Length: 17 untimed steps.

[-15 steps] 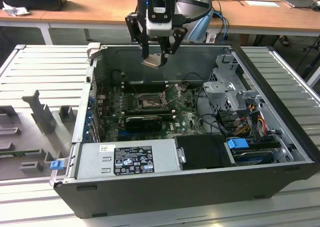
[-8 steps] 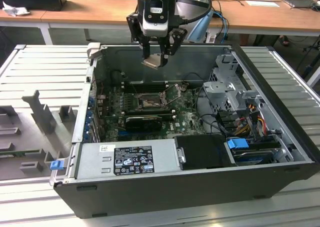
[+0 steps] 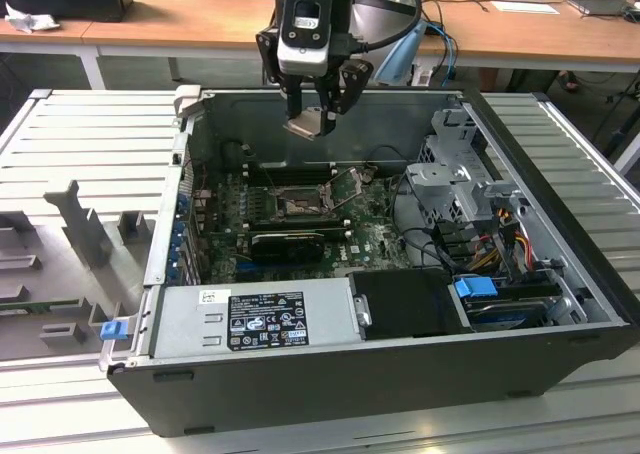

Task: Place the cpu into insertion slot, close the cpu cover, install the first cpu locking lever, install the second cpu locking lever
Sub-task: 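Place the cpu into insertion slot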

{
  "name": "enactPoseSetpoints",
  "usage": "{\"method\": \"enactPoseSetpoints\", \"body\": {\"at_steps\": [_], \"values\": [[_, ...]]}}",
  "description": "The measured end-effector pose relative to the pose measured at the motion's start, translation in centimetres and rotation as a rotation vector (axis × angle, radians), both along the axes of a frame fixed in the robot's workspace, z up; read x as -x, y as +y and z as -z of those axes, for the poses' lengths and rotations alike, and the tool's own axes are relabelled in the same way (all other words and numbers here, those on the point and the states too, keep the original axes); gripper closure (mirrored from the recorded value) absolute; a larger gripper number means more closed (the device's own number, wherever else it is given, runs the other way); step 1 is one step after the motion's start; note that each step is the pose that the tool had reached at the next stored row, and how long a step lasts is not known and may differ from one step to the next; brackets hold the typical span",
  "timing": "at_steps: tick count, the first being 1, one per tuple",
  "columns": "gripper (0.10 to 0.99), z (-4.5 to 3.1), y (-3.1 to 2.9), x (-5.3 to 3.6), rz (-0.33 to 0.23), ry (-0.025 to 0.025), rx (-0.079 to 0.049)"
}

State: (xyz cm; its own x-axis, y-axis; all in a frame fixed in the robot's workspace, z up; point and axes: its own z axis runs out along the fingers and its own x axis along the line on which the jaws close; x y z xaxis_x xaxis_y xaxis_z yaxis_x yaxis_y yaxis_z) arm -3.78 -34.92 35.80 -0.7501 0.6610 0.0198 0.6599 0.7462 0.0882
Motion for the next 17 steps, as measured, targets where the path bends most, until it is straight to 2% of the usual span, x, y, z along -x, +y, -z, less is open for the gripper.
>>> {"method": "enactPoseSetpoints", "body": {"at_steps": [7, 17], "values": [[0.557, 0.27, 0.00, 0.00, 0.009, 0.0001, 0.002], [0.557, 0.29, 0.00, 0.00, 0.076, 0.0003, 0.004]]}}
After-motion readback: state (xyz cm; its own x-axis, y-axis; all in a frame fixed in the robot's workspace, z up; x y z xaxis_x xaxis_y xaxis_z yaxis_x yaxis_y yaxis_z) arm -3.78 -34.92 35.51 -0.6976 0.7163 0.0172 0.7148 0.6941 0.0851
